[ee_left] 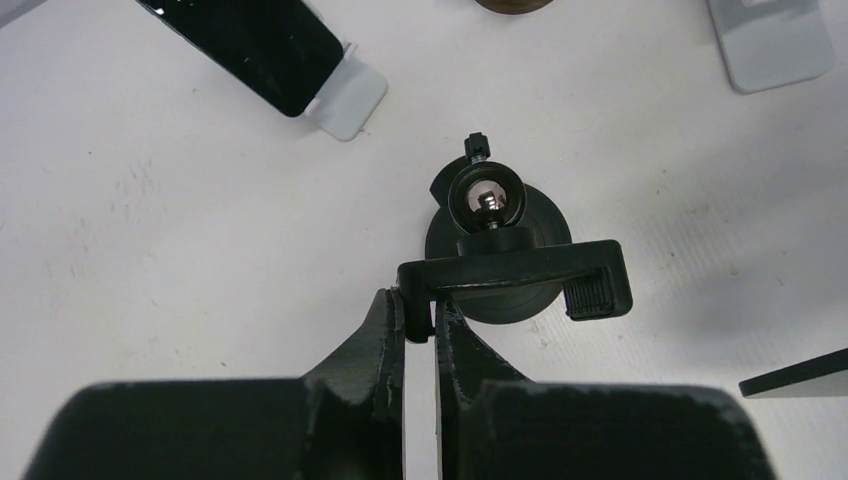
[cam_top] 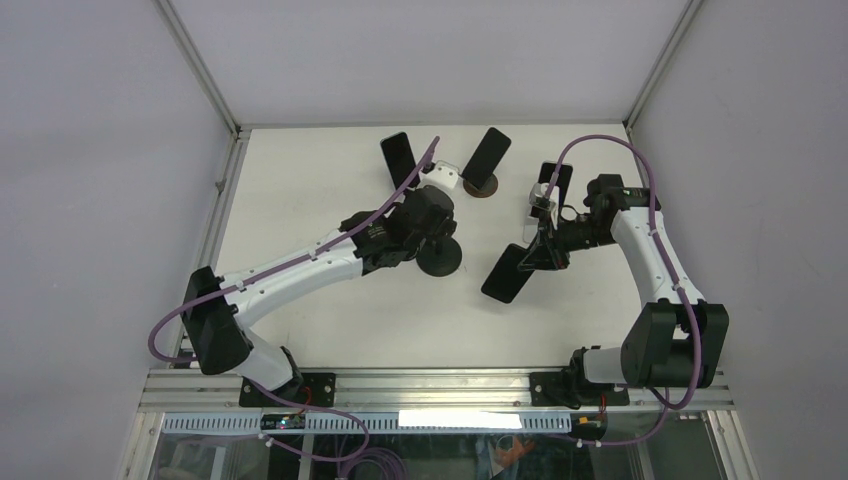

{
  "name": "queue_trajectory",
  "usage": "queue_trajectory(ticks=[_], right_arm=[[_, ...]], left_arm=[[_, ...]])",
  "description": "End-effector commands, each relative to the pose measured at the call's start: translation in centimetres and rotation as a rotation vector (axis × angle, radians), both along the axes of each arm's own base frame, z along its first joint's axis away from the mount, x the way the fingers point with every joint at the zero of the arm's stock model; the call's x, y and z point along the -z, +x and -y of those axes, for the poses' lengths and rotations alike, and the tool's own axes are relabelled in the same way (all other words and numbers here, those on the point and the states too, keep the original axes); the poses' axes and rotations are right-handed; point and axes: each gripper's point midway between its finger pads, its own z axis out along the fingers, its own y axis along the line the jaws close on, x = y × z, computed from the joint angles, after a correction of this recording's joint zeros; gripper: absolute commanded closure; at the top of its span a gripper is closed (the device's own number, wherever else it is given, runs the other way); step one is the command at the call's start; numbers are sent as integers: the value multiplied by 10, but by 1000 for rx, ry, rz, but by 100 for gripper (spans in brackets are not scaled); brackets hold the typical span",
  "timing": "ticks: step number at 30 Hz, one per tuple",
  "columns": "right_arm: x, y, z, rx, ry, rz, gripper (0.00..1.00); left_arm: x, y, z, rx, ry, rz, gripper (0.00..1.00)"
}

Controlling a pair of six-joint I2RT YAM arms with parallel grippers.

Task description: Place the phone on the phone stand

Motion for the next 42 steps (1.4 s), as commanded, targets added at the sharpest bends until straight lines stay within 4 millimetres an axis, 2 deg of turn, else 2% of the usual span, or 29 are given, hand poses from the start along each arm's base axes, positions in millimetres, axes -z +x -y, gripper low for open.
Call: queue_trajectory(ticks=[1, 4, 11, 15, 20, 25, 33, 42], right_arm=[[-18, -9, -18, -53, 65, 33, 100], [-32, -18, -35, -139, 70, 84, 100], [-100, -22, -78, -303, 123, 329, 100], [-114, -33, -109, -438, 140, 412, 100], [-116, -38, -139, -585, 139, 488, 100], [-111, -31, -153, -664, 137, 569, 100], [-97, -13, -150, -669, 56, 650, 100], [-100, 1, -137, -603, 41, 661, 100]], left_arm=[[-24, -5, 5, 81, -70, 31, 100], [-29, -13, 13, 170, -103, 21, 100], [-42, -26, 31, 310, -235, -14, 100], [-47, -29, 41, 356, -286, -24, 100], [-53, -33, 47, 403, -314, -31, 100], [-56, -41, 51, 451, -334, -41, 100], [-58, -52, 52, 529, -372, -66, 100], [-53, -58, 54, 571, -375, -91, 100]])
